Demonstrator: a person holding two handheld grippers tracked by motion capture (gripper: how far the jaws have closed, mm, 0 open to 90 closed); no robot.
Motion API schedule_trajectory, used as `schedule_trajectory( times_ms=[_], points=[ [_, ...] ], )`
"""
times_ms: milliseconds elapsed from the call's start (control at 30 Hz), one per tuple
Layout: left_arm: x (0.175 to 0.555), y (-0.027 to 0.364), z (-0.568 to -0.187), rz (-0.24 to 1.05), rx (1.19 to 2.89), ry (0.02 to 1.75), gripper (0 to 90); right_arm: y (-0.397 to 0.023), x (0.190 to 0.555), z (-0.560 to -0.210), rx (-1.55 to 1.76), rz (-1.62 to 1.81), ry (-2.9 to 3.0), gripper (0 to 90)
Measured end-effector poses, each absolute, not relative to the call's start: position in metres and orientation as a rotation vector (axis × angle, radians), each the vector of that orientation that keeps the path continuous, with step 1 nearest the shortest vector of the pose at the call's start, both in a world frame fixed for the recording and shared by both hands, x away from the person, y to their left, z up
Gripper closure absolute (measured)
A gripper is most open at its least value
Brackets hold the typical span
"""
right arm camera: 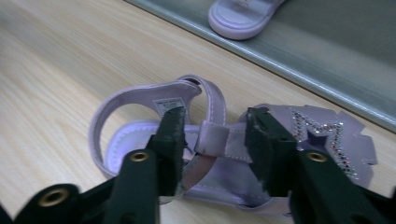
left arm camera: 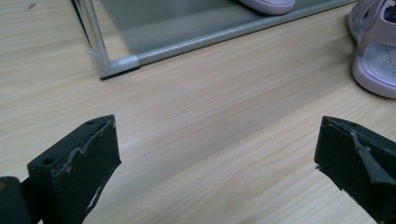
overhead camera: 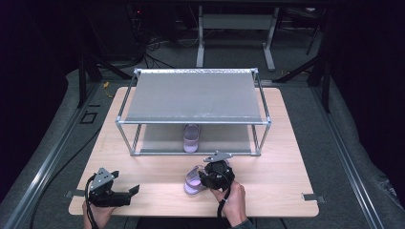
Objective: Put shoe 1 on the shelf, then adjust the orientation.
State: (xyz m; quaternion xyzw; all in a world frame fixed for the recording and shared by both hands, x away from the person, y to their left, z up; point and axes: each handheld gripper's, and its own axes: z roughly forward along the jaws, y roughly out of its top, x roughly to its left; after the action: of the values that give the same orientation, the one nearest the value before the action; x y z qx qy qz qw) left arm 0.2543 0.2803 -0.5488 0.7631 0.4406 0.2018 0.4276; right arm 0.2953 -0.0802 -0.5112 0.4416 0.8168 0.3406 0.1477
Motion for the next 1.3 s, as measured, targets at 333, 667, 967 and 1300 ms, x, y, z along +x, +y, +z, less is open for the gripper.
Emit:
schedule_trajectory(
  times_ms=[333,667,967,1300],
  points=[
    [0.254,0.28,-0.545,0.509,1.902,1.093,0.0,-0.079,0.29,-0.51,1.209,0.93,2.322,82.7],
    [0.255,0.281,-0.541,0.522,1.905,1.092,0.0,-0.095,0.284,-0.499,1.089,0.994,2.341,85.5],
    [0.256,0.277,-0.543,0.523,1.902,1.09,0.1,-0.112,0.274,-0.488,0.891,0.971,2.412,85.6],
    [0.261,0.265,-0.54,0.521,1.916,1.067,0.1,-0.149,0.278,-0.486,0.724,0.942,2.435,85.6]
  ],
)
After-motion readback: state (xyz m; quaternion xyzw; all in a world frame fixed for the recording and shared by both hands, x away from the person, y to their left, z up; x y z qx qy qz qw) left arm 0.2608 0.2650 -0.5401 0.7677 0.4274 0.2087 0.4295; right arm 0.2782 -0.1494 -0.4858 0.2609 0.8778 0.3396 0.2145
